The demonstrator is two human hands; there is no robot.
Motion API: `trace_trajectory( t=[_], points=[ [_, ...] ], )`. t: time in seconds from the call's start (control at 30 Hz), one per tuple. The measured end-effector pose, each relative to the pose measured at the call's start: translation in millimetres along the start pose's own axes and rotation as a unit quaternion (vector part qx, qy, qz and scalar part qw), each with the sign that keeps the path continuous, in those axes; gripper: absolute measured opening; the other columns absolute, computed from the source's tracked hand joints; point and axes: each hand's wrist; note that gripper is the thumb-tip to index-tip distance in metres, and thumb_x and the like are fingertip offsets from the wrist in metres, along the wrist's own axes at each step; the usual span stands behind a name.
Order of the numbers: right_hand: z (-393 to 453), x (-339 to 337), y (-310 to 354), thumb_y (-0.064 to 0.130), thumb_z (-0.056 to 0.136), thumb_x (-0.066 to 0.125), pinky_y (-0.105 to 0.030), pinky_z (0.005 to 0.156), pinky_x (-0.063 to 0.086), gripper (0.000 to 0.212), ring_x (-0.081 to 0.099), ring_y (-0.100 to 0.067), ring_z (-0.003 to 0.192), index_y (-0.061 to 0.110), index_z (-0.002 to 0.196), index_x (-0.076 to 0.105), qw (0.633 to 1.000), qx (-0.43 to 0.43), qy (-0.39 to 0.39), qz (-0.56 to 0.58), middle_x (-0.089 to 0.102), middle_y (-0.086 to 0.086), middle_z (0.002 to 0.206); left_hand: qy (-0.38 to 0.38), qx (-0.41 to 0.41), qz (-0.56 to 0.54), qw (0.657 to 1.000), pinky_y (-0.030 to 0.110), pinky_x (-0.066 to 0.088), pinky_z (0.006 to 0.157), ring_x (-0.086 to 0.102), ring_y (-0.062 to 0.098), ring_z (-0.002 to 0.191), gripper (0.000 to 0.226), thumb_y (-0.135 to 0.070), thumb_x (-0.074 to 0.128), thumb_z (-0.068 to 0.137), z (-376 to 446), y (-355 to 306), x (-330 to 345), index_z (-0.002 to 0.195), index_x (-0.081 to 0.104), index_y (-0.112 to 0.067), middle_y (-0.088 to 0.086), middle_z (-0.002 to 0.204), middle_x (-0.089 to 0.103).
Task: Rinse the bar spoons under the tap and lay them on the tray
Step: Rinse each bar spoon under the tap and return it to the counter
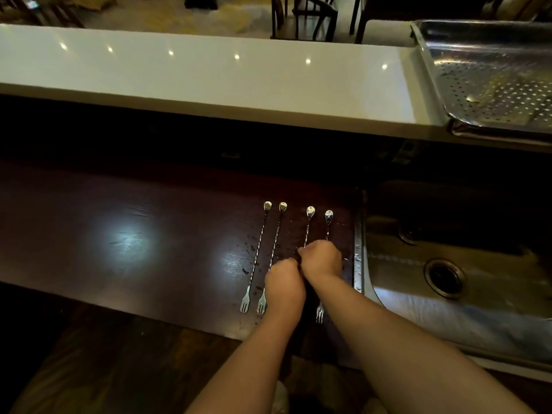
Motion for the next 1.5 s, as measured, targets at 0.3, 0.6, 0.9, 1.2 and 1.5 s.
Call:
trace_trajectory(
  t=[0.3,0.6,0.9,1.2,1.5],
  points=[
    [6.6,9.3,0.6,0.027,0.089,0.066,-0.032,0.071,0.050,0.020,0.067,-0.031,0.093,0.009,0.093,0.071,0.997,-0.031,-0.025,-0.063,0.072,-0.012,0.097,-0.012,0.006,0.013,1.000,0.035,0.043,0.070,0.063,0.028,0.090,0.022,-0.007,0.042,0.092,1.7,3.4,5.9,0.095,0.064,-0.008,0.011,0.100,0.066],
    [8.4,10.9,-0.7,0.027,0.090,0.066,-0.030,0.069,0.049,0.022,0.067,-0.031,0.093,0.006,0.096,0.071,0.997,-0.032,-0.027,-0.060,0.072,-0.013,0.099,-0.011,-0.010,0.014,1.000,0.029,0.035,0.064,0.063,0.027,0.092,0.021,-0.007,0.042,0.093,-1.0,-0.5,4.5,0.096,0.062,-0.007,0.010,0.103,0.065],
    [0.1,12.1,4.7,0.032,0.091,0.062,-0.028,0.072,0.050,0.021,0.067,-0.026,0.089,0.013,0.096,0.069,0.996,-0.067,-0.040,-0.031,0.073,-0.008,0.091,-0.033,-0.019,-0.032,0.999,0.036,0.042,0.068,0.061,0.030,0.089,0.019,-0.017,0.045,0.093,-7.6,10.8,-4.9,0.094,0.060,-0.007,0.011,0.100,0.061],
    [-2.0,28.8,42.2,0.035,0.088,0.065,-0.027,0.063,0.040,0.028,0.059,-0.026,0.072,0.013,0.071,0.063,0.998,-0.049,0.023,-0.040,0.062,-0.009,0.074,-0.043,-0.036,-0.004,0.998,0.038,0.048,0.080,0.061,0.028,0.096,0.020,-0.023,0.050,0.095,-4.0,38.3,-30.4,0.104,0.059,-0.008,0.011,0.107,0.059],
    [-1.4,39.8,54.7,0.033,0.082,0.073,-0.029,0.074,0.049,0.033,0.065,-0.029,0.105,0.009,0.105,0.069,0.993,0.021,0.056,-0.099,0.070,-0.011,0.112,0.033,-0.042,0.077,0.996,0.036,0.049,0.082,0.061,0.030,0.104,0.023,-0.001,0.043,0.092,7.4,44.2,-30.3,0.107,0.060,-0.004,0.014,0.111,0.064]
  ],
)
Point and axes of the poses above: each hand's wrist, its own z-axis towards the middle knuckle, its own x-axis out of the palm, y = z × x
